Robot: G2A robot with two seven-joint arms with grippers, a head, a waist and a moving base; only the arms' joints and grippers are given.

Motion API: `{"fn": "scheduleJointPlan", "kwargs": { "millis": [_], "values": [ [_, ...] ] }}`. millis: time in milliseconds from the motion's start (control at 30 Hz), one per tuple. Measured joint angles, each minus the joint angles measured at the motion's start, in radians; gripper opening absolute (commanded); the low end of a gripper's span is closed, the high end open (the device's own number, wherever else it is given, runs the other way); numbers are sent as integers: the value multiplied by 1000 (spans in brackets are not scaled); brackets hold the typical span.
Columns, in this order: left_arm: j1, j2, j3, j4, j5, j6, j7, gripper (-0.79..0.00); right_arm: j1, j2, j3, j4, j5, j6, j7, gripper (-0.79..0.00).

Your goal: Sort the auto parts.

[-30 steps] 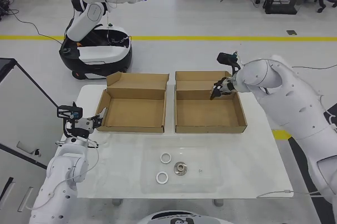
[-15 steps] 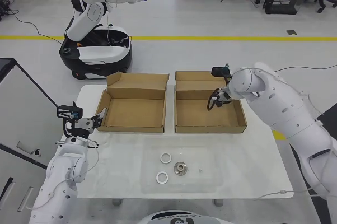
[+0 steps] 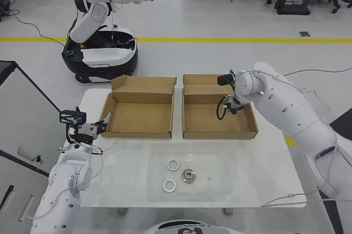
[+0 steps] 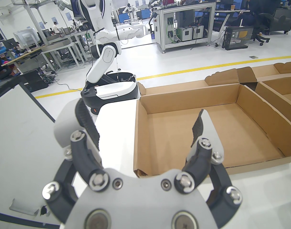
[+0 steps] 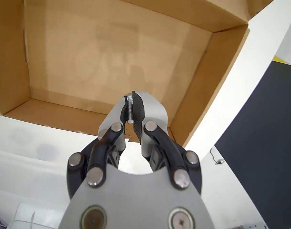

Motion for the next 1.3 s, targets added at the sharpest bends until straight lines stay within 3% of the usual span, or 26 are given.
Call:
{"fn": "scheduleJointPlan", "kwargs": {
  "millis": [300,533,1300],
  "values": [
    [0,0,0,0,0,0,0,0,47,-51,-62,69,-23,-70,115,-785],
    [0,0,0,0,0,0,0,0,62,-91,-99,134,-29,-105,117,-785],
    [0,0,0,0,0,0,0,0,32,-166,-105,331,-84,-73,-29,-785]
  ]
}}
